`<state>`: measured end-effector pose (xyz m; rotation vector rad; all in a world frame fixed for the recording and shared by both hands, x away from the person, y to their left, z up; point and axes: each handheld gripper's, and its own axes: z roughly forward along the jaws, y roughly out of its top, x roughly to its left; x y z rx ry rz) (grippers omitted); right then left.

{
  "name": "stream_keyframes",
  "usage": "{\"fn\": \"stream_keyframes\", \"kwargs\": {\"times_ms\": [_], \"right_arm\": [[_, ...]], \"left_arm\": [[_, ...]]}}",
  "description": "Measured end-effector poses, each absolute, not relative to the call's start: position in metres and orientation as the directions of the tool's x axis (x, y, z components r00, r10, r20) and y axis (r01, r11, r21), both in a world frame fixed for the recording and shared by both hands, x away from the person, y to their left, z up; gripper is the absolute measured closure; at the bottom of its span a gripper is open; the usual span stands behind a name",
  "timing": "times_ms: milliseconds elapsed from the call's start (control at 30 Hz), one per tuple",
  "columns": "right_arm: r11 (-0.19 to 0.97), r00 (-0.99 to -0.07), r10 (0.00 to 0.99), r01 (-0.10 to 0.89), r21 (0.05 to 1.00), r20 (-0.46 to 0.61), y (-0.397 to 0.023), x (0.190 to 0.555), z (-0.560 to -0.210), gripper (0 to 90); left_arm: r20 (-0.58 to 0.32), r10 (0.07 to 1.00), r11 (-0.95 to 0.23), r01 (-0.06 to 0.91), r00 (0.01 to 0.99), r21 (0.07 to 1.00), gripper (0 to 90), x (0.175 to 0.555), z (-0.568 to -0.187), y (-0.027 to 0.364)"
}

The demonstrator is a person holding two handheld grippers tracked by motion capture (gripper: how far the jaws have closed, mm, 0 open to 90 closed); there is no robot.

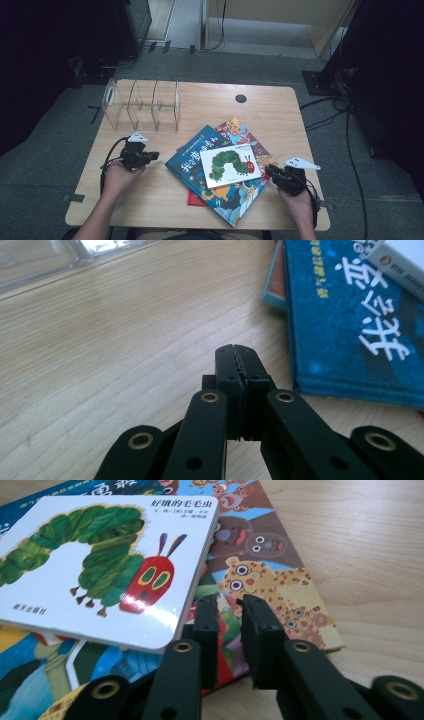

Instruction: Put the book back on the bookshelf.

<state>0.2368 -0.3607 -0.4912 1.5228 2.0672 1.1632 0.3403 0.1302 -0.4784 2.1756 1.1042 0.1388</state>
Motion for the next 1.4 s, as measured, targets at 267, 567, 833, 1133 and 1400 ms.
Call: {"fn": "stream_keyframes", "kwargs": {"times_ms": [267, 567, 833, 1133, 1400], "right_arm": [[0.121, -0.417, 0.878, 0.667, 0.735, 0.234, -0.354, 0.219, -0.495, 87.9], [0.144, -0.449, 0.862, 0.664, 0.734, 0.237, -0.345, 0.22, -0.495, 88.4], [0.129, -0.452, 0.855, 0.663, 0.738, 0.256, -0.345, 0.229, -0.496, 89.7], [0.136, -0.463, 0.851, 0.651, 0.747, 0.25, -0.341, 0.244, -0.497, 89.6], [0.129, -0.467, 0.844, 0.653, 0.746, 0.263, -0.335, 0.263, -0.498, 89.8]], "left_arm": [[-0.171, 0.735, -0.441, 0.654, 0.656, 0.614, 90.0, 0.347, -0.477, 0.125], [-0.187, 0.732, -0.429, 0.656, 0.656, 0.622, 90.0, 0.349, -0.475, 0.128], [-0.185, 0.736, -0.428, 0.659, 0.651, 0.618, 90.0, 0.346, -0.476, 0.131], [-0.195, 0.745, -0.413, 0.671, 0.638, 0.615, 90.0, 0.342, -0.476, 0.139], [-0.22, 0.75, -0.393, 0.687, 0.624, 0.611, 89.3, 0.334, -0.477, 0.145]]}}
